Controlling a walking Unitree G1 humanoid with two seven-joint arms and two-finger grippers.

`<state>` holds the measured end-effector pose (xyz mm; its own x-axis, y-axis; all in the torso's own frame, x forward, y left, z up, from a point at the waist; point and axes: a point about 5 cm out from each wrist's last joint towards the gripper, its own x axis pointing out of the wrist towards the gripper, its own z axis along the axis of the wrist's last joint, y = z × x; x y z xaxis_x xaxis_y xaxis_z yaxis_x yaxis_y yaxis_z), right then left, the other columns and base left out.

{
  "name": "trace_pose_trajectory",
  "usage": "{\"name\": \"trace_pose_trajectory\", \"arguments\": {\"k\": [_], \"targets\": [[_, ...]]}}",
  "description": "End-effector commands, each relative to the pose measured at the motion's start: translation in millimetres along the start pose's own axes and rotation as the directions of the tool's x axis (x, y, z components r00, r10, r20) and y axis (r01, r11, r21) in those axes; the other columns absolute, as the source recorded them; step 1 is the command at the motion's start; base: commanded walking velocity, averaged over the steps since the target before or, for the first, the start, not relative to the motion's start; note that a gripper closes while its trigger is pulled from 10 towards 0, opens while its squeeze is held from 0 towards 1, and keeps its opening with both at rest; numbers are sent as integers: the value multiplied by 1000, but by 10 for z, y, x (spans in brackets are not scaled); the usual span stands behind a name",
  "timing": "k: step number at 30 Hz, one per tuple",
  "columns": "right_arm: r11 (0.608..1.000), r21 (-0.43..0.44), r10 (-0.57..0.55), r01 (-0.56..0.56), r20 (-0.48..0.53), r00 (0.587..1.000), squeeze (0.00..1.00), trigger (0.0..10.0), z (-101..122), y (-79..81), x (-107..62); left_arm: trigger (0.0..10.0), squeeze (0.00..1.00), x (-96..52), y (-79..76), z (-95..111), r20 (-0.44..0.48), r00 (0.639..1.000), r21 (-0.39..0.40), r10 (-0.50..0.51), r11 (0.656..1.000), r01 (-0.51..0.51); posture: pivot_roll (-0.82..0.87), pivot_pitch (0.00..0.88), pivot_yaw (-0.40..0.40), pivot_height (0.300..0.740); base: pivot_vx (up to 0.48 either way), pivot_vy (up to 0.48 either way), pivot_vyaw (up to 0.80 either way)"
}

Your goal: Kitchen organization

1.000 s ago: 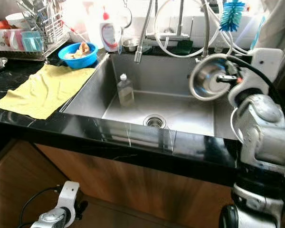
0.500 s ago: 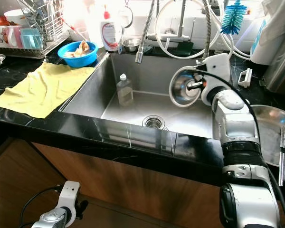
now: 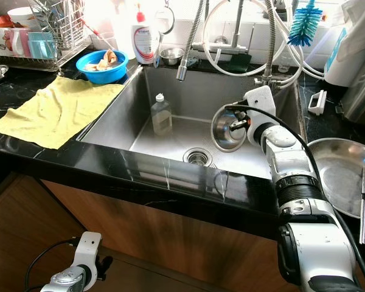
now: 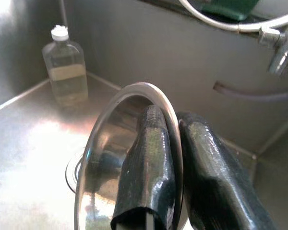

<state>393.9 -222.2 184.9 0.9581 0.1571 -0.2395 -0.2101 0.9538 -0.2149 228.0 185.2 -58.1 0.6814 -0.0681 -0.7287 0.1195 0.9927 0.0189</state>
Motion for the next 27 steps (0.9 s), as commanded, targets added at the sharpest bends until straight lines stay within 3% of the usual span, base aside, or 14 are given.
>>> {"name": "trace_pose_trajectory", "arguments": {"k": [1,24,25,26,27], "targets": [[1000,-14,-11,11,34,999,945,10000,116,-45,2,10000,0,-13,23,-49,-13,1000,-16,8,1000,-8,-187,0,41,740,0,0,0],[1000,9,-24,23,30,999,1000,10000,77,-5,37,10000,0,-34,52,-123,-35,999,-10,14,1000,-15,-177,0,38,740,0,0,0],[999,0,-40,40,46,998,220,10000,109,-20,33,10000,0,-35,53,-126,-35,999,-10,15,1000,-15,-177,0,39,740,0,0,0],[999,-5,-46,47,53,998,220,10000,122,-26,31,10000,0,-35,53,-127,-35,999,-10,15,1000,-15,-177,0,39,740,0,0,0],[997,-12,-71,73,94,993,0,10000,206,-51,17,10000,0,-37,56,-129,-35,999,-10,16,1000,-16,-177,0,39,740,0,0,0]]}}
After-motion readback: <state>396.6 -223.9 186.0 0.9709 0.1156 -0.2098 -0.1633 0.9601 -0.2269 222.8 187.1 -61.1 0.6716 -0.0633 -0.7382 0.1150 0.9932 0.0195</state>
